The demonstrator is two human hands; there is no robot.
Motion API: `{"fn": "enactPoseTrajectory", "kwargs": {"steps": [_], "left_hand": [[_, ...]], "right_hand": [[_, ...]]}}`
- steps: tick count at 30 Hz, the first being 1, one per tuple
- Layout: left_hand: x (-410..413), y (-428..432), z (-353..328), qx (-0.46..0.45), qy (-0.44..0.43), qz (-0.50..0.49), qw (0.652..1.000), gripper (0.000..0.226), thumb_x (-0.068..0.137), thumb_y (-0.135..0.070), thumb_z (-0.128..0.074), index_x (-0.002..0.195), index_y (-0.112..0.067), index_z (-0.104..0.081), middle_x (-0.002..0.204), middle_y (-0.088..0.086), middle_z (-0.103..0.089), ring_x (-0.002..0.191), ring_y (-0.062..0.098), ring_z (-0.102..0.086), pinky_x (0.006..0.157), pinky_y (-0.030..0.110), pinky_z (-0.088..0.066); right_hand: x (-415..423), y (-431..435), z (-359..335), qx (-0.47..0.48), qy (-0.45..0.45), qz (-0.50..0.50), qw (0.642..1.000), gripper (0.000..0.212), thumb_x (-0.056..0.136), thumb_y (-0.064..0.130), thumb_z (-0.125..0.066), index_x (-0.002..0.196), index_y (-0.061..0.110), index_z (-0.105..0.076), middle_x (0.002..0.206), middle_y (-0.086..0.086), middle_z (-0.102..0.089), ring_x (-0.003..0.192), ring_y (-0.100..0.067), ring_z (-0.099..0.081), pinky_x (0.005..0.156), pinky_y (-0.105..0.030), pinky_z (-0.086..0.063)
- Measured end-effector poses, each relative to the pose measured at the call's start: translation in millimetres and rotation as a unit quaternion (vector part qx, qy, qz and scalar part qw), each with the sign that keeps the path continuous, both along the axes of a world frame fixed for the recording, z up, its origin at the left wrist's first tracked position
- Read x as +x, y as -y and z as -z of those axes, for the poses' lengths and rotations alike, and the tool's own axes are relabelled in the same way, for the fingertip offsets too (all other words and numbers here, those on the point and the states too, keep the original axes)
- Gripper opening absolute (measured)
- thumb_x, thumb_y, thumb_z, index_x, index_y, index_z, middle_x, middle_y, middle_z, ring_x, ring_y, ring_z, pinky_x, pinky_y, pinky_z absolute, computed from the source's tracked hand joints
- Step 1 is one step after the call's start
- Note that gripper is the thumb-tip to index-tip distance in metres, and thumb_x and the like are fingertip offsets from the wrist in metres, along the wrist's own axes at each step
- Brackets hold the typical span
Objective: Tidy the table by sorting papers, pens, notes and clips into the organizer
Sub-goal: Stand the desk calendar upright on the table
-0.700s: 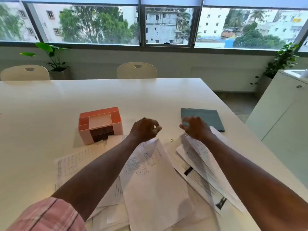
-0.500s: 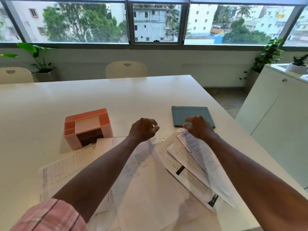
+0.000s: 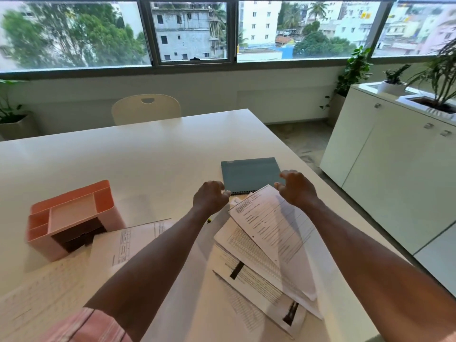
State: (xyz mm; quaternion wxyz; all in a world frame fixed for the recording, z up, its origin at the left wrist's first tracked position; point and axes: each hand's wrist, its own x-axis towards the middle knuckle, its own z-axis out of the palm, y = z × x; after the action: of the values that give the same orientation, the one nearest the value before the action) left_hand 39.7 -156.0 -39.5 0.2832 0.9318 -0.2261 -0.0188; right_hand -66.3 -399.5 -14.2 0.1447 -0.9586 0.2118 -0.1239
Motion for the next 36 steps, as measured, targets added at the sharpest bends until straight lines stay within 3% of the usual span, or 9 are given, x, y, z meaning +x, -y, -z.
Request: {"fn": "enactPoseTrajectory", "kwargs": {"steps": [5,14,17,21,24,27,30,33,36], "left_hand": [[17.7,20.5,12.2,0.037,-0.012,-0.003,0.999,0.028,0.098,-0.034,-0.066,0.103,-0.008,-0.074,0.104,0.007,-0.074,0.084,0.023,-0.068,0.07,0.037,-0.061],[33.8,42.1,22.6,0.127,-0.097,-0.042,0.986,0.035,0.098,-0.024,-0.051,0.129,-0.013,-0.064,0.137,0.012,-0.052,0.13,0.032,-0.045,0.103,0.05,-0.05],[39.0,43.4,21.1,0.055,-0.147,-0.069,0.985,0.037,0.089,-0.03,-0.051,0.116,-0.012,-0.069,0.127,0.011,-0.059,0.119,0.031,-0.053,0.099,0.051,-0.055],[42.5,44.0,16.5,-0.087,-0.207,-0.082,0.971,0.026,0.081,-0.027,-0.058,0.09,-0.007,-0.07,0.097,0.01,-0.073,0.091,0.029,-0.07,0.076,0.043,-0.063],[41.4,42.5,5.2,-0.166,-0.2,-0.09,0.961,0.032,0.083,-0.034,-0.063,0.072,-0.005,-0.061,0.078,0.004,-0.065,0.068,0.024,-0.059,0.059,0.039,-0.045],[41.6,44.1,-10.7,-0.242,-0.18,-0.113,0.947,0.042,0.094,-0.036,-0.067,0.064,-0.016,-0.046,0.065,0.0,-0.047,0.061,0.019,-0.04,0.058,0.033,-0.029],[44.0,49.4,-31.0,-0.282,-0.159,-0.138,0.936,0.049,0.099,-0.04,-0.063,0.063,-0.013,-0.046,0.066,-0.001,-0.047,0.063,0.017,-0.039,0.056,0.034,-0.029],[49.6,53.2,-48.6,-0.319,-0.155,-0.138,0.925,0.042,0.101,-0.044,-0.061,0.084,-0.007,-0.071,0.078,-0.005,-0.063,0.071,0.009,-0.051,0.064,0.029,-0.04],[58.8,54.0,-58.1,-0.346,-0.155,-0.121,0.917,0.033,0.103,-0.042,-0.06,0.098,-0.015,-0.078,0.08,-0.012,-0.065,0.076,0.004,-0.053,0.074,0.03,-0.041]], "right_hand": [[17.2,24.0,14.3,0.03,-0.016,0.036,0.999,0.037,0.101,0.034,-0.062,0.124,0.006,-0.065,0.12,-0.018,-0.07,0.11,-0.038,-0.066,0.089,-0.044,-0.056],[41.6,40.6,42.3,0.067,-0.078,0.07,0.992,0.034,0.102,0.03,-0.056,0.122,0.003,-0.062,0.126,-0.022,-0.065,0.12,-0.041,-0.059,0.094,-0.045,-0.051],[48.4,44.6,41.3,0.088,-0.067,0.084,0.99,0.03,0.098,0.028,-0.058,0.114,0.002,-0.064,0.121,-0.021,-0.068,0.112,-0.041,-0.062,0.087,-0.042,-0.052],[56.1,51.0,38.6,0.136,-0.045,0.102,0.984,0.029,0.096,0.031,-0.061,0.106,0.004,-0.065,0.111,-0.019,-0.071,0.098,-0.037,-0.066,0.081,-0.04,-0.054],[60.4,53.7,30.8,0.153,0.0,0.121,0.981,0.038,0.097,0.034,-0.064,0.118,0.002,-0.067,0.117,-0.02,-0.072,0.106,-0.037,-0.067,0.085,-0.038,-0.053],[66.8,56.8,18.8,0.168,0.066,0.131,0.975,0.045,0.097,0.034,-0.066,0.128,0.001,-0.067,0.127,-0.019,-0.071,0.118,-0.037,-0.065,0.096,-0.038,-0.051],[75.9,59.5,1.9,0.178,0.139,0.137,0.964,0.043,0.097,0.036,-0.067,0.126,0.005,-0.069,0.124,-0.016,-0.072,0.115,-0.035,-0.067,0.098,-0.04,-0.052],[84.0,62.7,-16.5,0.186,0.192,0.138,0.954,0.037,0.096,0.035,-0.066,0.122,0.009,-0.07,0.113,-0.011,-0.075,0.106,-0.032,-0.07,0.095,-0.044,-0.057],[91.0,64.4,-30.0,0.181,0.223,0.139,0.948,0.028,0.097,0.034,-0.064,0.117,0.014,-0.068,0.105,-0.005,-0.075,0.096,-0.027,-0.07,0.09,-0.046,-0.061]]}}
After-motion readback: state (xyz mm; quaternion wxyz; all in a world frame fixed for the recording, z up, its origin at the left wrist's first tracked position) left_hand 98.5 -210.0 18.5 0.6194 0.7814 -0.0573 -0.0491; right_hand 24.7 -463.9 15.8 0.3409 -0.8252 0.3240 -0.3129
